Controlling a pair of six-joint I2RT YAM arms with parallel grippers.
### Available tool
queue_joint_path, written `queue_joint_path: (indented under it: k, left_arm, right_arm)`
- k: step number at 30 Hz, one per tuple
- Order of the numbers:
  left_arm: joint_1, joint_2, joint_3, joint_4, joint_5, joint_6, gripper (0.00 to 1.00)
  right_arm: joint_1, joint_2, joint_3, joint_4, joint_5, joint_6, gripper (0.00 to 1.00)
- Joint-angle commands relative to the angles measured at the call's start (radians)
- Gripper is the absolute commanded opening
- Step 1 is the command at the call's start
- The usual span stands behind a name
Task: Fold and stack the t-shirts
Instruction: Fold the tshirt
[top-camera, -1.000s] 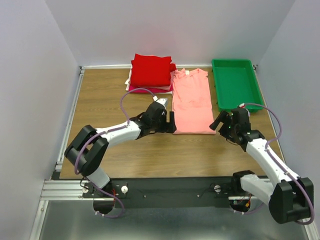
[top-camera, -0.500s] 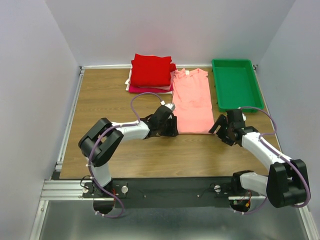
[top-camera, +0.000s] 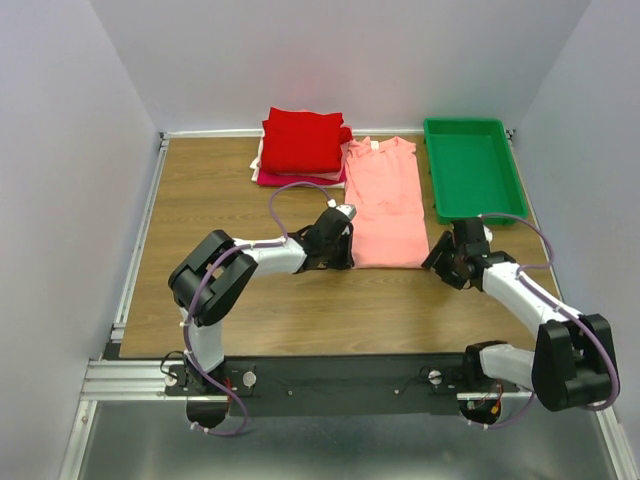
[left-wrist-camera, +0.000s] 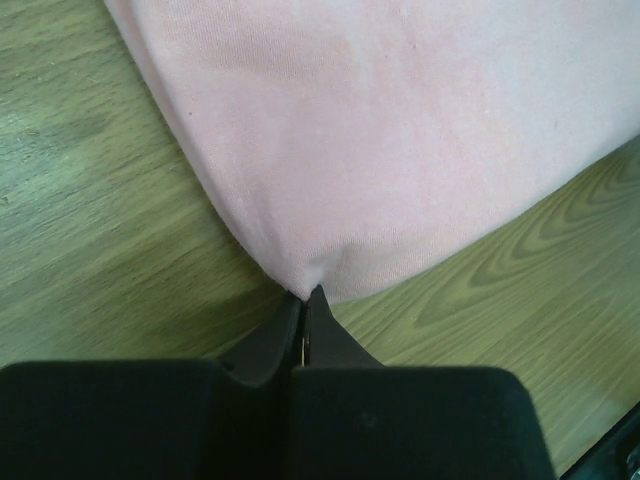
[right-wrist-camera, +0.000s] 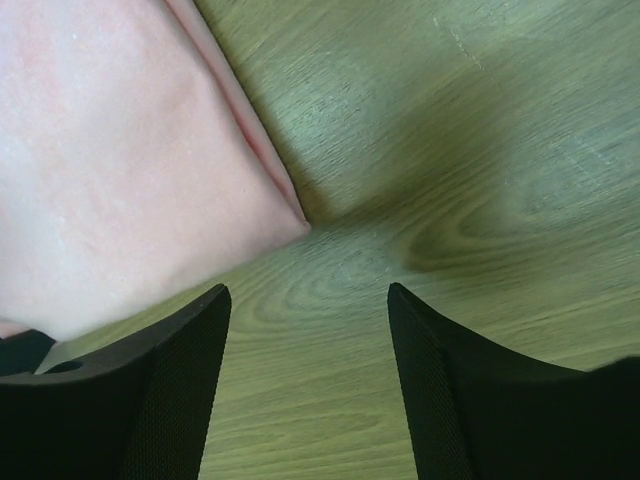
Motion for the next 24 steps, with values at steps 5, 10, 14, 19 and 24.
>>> queue_joint_path:
  k: [5,10,14,19,24]
  left_arm:
    - [-0.004,-0.002,-0.011,-0.031,-0.01,0.016,0.0]
    - [-0.007,-0.002,-0.012,-0.031,-0.008,0.01,0.0]
    - [-0.01,-0.008,-0.014,-0.033,-0.01,0.007,0.0]
    - [-0.025,-0.038,-0.042,-0.034,-0.02,-0.01,0.0]
    - [-0.066,-0.124,-0.127,-0.028,-0.04,-0.038,0.0]
  right_arm:
    - [-0.006,0.071,0.057,0.044,0.017,-0.003,0.52]
    - [-0.006,0.162,0.089,0.077,-0.009,-0.015,0.47]
    - [-0.008,0.214,0.097,0.091,-0.069,-0.029,0.2]
    - [-0.008,0.171,0.045,0.097,-0.119,-0.029,0.0]
    - [-0.008,0.004,-0.053,0.089,-0.165,-0.067,0.0]
